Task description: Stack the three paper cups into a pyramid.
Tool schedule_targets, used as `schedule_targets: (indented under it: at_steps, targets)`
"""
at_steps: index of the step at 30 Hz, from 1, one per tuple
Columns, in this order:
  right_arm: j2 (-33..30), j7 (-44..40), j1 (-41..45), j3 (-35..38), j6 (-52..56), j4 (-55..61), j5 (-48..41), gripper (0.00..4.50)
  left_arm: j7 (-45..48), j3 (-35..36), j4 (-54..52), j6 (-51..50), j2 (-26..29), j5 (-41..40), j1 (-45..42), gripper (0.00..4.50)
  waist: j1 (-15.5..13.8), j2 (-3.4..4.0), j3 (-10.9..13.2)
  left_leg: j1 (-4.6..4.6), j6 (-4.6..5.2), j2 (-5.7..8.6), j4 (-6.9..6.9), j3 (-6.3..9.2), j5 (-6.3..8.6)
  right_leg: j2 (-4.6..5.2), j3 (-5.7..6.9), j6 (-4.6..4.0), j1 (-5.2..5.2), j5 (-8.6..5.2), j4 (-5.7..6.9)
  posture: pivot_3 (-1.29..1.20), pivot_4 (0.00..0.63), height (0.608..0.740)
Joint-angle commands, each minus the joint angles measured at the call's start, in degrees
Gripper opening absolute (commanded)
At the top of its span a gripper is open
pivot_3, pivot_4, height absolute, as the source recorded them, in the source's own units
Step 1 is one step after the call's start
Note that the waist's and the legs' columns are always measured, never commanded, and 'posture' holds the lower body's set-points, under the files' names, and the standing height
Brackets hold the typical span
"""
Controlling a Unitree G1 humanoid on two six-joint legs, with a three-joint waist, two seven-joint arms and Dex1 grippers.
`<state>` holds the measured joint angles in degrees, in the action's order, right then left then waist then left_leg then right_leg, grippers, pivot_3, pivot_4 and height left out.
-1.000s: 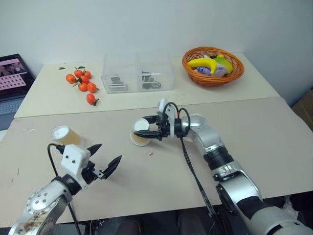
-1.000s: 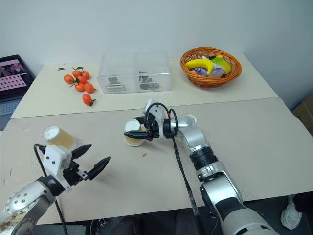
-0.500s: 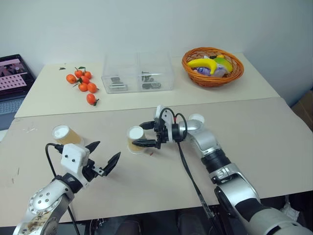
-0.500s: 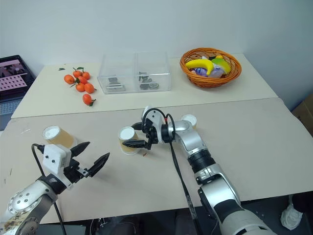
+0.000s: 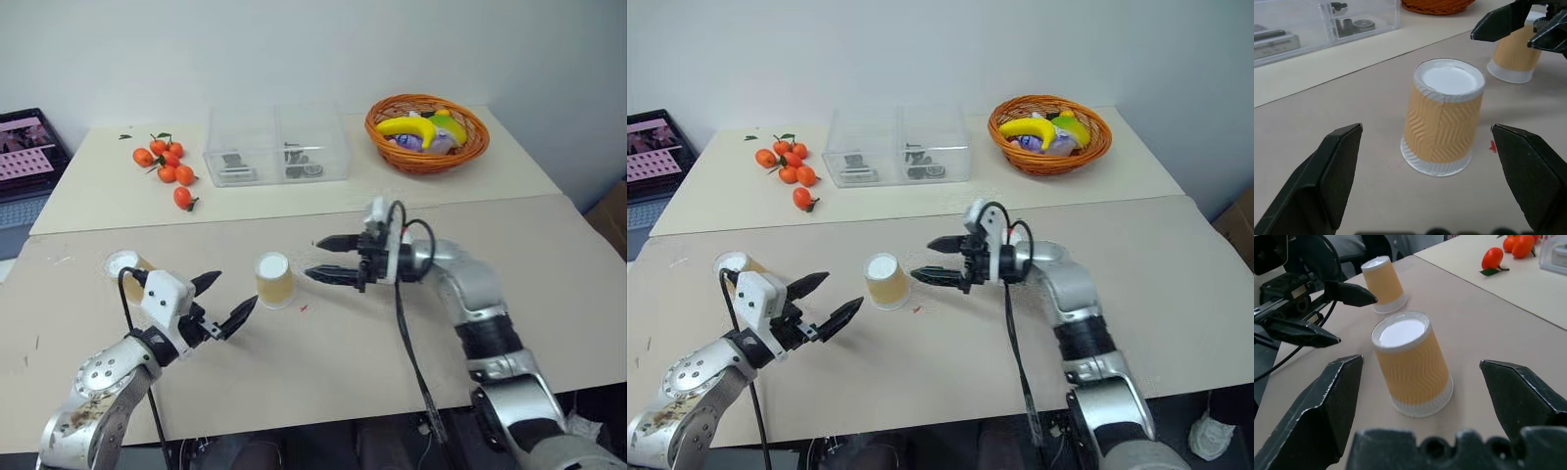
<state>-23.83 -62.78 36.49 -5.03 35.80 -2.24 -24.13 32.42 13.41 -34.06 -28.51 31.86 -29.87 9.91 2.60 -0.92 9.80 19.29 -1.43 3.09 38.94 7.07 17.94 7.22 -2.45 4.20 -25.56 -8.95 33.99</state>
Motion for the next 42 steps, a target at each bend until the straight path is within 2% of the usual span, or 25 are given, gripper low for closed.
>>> schedule_targets:
  at_steps: [1, 6, 11, 16, 22, 27, 29, 42]
  targets:
    - [-4.9, 0.1, -3.2, 5.8, 5.2, 10.4, -6.2, 4.45, 1.5, 2.9, -3.7, -1.1, 1.8, -2.9, 1.6, 4.50, -0.1, 0.00, 0.0, 0.00, 0.01, 0.00, 0.00, -0.01, 0.00, 0.00, 0.00, 0.00, 0.01, 0.00, 0.00, 0.00, 0.150, 0.728]
    - [-16.4, -0.6, -15.2, 20.3, 12.6, 21.0, -15.8, 4.45, 2.8, 2.4, -5.8, -2.9, 3.6, -5.3, 2.8, 4.50, -1.4, -0.02, 0.0, 0.02, 0.13, -0.01, 0.01, -0.02, 0.07, 0.01, 0.04, 0.02, 0.12, -0.01, -0.06, 0.00, 0.150, 0.728]
    - [-22.5, 1.5, -23.2, 24.6, 8.1, 16.9, -11.1, 4.45, 4.9, -2.3, -3.4, -1.2, 4.0, -3.4, -0.6, 4.50, -1.7, -0.07, 0.0, -0.11, 0.23, -0.01, 0.09, -0.15, 0.13, 0.02, 0.04, 0.04, 0.48, -0.03, -0.37, 0.00, 0.150, 0.728]
    - [-25.1, 4.6, -26.1, 25.6, 1.1, 9.7, -5.4, 4.45, 8.3, -5.5, -1.0, 1.2, 4.6, -1.9, -4.4, 4.50, -1.4, -0.09, 0.0, -0.26, 0.23, -0.05, 0.12, -0.37, 0.13, 0.01, -0.07, 0.22, 0.81, -0.14, -0.32, 0.00, 0.150, 0.728]
    - [-22.6, 9.9, -24.6, 23.8, -4.1, 5.8, -1.7, 4.45, 11.3, -5.6, 2.2, 2.3, 5.5, -1.7, -9.2, 4.50, -1.2, -0.12, 0.0, -0.90, 0.23, -0.12, 0.12, -0.43, 0.12, 0.00, -0.10, 0.49, 1.44, -0.33, -0.28, 0.00, 0.150, 0.728]
    - [-19.0, 13.0, -21.6, 19.5, -6.9, 4.9, 0.9, 4.45, 12.9, -5.7, 4.0, 2.7, 6.0, -1.4, -11.4, 4.50, -0.8, -0.12, 0.0, -0.88, 0.24, -0.12, 0.09, -0.43, 0.13, 0.00, -0.12, 0.47, 1.32, -0.34, -0.28, 0.00, 0.150, 0.728]
    - [-17.8, 13.7, -19.9, 17.8, -7.4, 3.8, 1.6, 4.45, 13.3, -5.4, 4.8, 2.9, 6.2, -1.0, -11.3, 4.50, -0.8, -0.12, 0.0, -0.90, 0.24, -0.12, 0.09, -0.43, 0.13, 0.00, -0.13, 0.18, 1.28, -0.15, -0.29, 0.00, 0.150, 0.728]
    - [-13.1, 12.3, -9.8, 11.9, -11.0, -4.4, 3.0, 4.45, 11.1, -0.9, 5.4, 3.0, 5.9, -1.5, -8.7, 4.50, -0.2, -0.13, 0.0, -0.97, 0.25, -0.13, 0.10, -0.43, 0.13, 0.00, -0.13, 0.09, 1.23, -0.10, -0.35, 0.00, 0.150, 0.728]
